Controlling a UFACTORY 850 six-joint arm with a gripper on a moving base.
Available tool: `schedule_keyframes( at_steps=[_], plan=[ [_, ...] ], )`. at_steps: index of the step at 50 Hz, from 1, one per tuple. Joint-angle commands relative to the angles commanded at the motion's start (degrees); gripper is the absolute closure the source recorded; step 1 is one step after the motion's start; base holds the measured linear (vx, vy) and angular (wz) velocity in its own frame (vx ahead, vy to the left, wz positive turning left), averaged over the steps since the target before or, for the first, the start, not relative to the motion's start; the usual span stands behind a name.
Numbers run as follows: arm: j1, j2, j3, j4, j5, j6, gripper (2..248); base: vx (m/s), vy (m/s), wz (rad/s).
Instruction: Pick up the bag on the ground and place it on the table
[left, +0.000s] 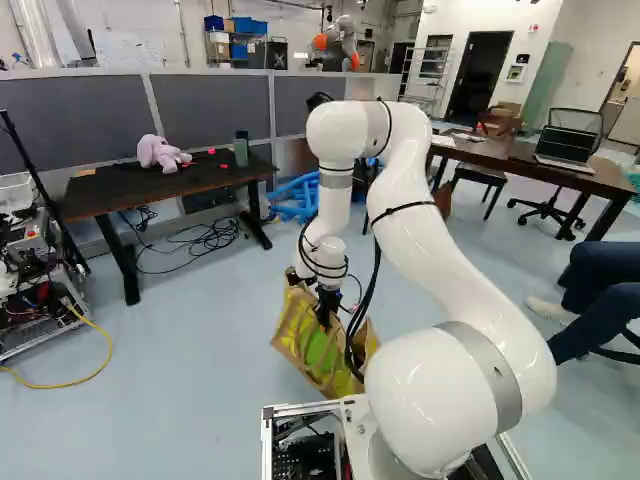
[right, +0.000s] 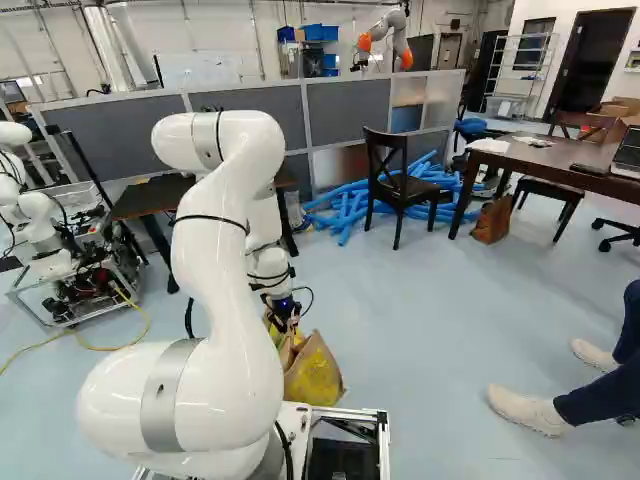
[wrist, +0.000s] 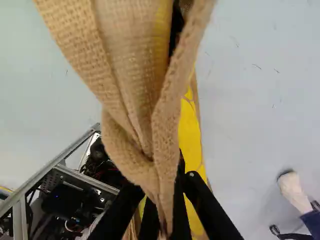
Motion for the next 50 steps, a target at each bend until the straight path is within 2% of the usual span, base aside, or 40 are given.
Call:
schedule_keyframes(
  at_steps=[50],
  plan=[
    [-1.5, 11.9, 5.0, 0.2, -1.5, 0.0, 229, 0.000, 0.000, 0.000]
  ],
)
